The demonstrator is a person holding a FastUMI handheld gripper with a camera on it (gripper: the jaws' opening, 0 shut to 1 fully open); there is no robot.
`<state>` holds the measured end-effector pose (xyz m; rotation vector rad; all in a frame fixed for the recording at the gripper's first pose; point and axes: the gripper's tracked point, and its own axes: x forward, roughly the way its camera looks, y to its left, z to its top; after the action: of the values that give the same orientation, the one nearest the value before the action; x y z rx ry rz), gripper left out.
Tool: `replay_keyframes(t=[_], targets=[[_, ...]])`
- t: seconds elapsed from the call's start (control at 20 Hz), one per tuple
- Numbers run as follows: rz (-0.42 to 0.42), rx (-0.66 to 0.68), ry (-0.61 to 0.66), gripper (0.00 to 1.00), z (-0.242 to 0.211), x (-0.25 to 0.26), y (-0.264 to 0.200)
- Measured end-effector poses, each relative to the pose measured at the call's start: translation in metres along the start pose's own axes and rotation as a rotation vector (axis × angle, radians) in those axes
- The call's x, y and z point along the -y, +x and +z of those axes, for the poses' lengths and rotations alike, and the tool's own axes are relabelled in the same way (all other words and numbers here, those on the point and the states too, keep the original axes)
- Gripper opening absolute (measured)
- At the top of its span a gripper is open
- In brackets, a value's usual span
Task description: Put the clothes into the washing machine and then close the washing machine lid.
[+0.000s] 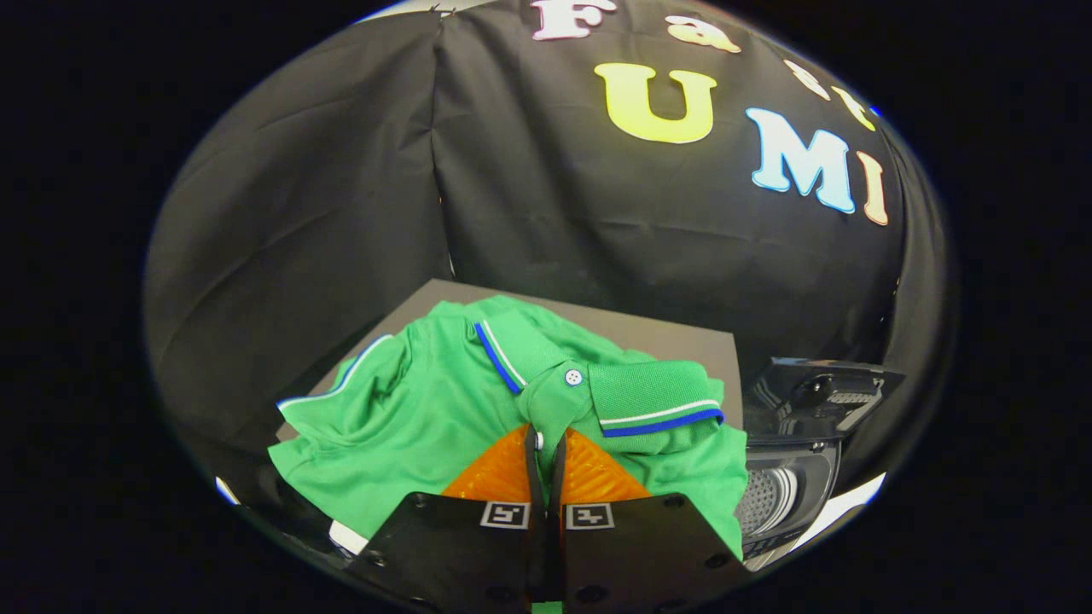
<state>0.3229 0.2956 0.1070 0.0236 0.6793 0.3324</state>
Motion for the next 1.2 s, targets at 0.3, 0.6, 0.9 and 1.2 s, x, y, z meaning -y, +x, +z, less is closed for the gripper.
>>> replay_keyframes(t=[0.3,0.6,0.9,1.2], targets=[[0.003,0.137,0.025,0.02,0.046,0.008,-0.048],[-0.015,0.224,0.072,0.02,0.065,0.045,-0.083],[-0.069,0.282,0.106,0.02,0.076,0.103,-0.116],[-0.146,0.316,0.166,0.01,0.077,0.182,-0.140]])
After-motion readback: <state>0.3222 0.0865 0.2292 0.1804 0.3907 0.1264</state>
